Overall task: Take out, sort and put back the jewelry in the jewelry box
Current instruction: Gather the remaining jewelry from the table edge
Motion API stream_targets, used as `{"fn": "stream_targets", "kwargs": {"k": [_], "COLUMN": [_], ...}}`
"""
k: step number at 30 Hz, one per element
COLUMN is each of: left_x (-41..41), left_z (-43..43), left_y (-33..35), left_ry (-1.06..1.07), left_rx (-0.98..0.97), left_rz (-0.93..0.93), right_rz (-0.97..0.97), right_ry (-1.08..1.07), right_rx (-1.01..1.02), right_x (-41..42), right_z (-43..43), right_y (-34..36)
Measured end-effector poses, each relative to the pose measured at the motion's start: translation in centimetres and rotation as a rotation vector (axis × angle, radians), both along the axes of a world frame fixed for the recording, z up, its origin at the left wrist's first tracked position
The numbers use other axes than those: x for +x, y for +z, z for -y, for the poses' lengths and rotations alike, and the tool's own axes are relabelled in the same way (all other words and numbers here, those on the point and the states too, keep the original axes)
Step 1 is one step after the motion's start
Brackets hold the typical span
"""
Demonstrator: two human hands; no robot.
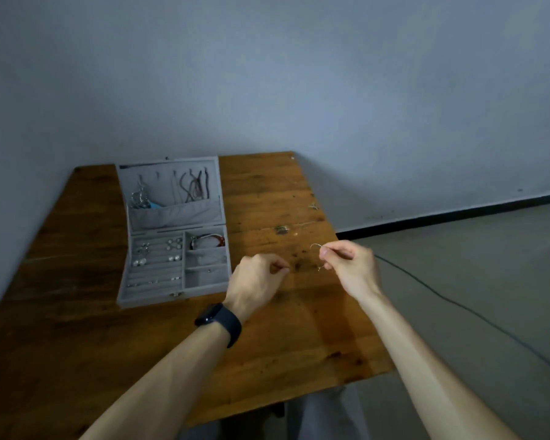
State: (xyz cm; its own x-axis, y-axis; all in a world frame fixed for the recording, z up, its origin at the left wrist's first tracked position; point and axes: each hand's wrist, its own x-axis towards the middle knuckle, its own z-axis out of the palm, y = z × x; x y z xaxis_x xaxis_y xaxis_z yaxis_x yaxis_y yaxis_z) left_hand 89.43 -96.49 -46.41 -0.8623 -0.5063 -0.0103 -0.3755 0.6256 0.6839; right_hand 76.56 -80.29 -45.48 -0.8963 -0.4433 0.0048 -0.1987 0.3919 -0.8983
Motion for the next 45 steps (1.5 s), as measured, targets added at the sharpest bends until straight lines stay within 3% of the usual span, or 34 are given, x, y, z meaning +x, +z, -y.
{"fn": "stream_targets", "kwargs": {"k": [11,14,16,18,27,33,39,45], "left_x": [-6.1,-6.5,-6.7,-6.9,-7.5,-9.0,-12.3,-13.9], "left_z": [4.1,5.0,5.5,5.8,4.9,3.3,0.4,-1.0], "left_y": [-1.5,-2.0,-2.1,-2.3,-1.7,-1.5,-1.8,-2.5], "left_ry": [-0.026,-0.027,-0.036,-0.043,-0.031,-0.092,-0.148,-0.249], "left_rx": [-0.018,-0.003,0.012,0.013,0.012,0.028,-0.059,-0.179], "left_rz": [0.074,0.071,0.076,0.097,0.094,0.148,0.112,0.081], "right_rz": [-0.154,-0.359,-0.546,-0.614,-0.526,-0.377,-0.153,-0.152], "right_ry": [-0.116,-0.144,-0.068,0.029,0.036,-0.012,-0.036,-0.044], "right_rx": [0.098,0.163,0.240,0.327,0.396,0.361,0.484,0.502], "right_x": [-10.9,-11.0,-10.4,-9.7,-8.9,-6.5,-3.4,-2.4], "right_z": [7.2,7.5,7.5,7.5,7.1,2.3,-2.4,-2.6], "right_y": [-0.9,-1.8,-3.5,-5.5,-6.0,-5.3,-7.1,-7.1]}}
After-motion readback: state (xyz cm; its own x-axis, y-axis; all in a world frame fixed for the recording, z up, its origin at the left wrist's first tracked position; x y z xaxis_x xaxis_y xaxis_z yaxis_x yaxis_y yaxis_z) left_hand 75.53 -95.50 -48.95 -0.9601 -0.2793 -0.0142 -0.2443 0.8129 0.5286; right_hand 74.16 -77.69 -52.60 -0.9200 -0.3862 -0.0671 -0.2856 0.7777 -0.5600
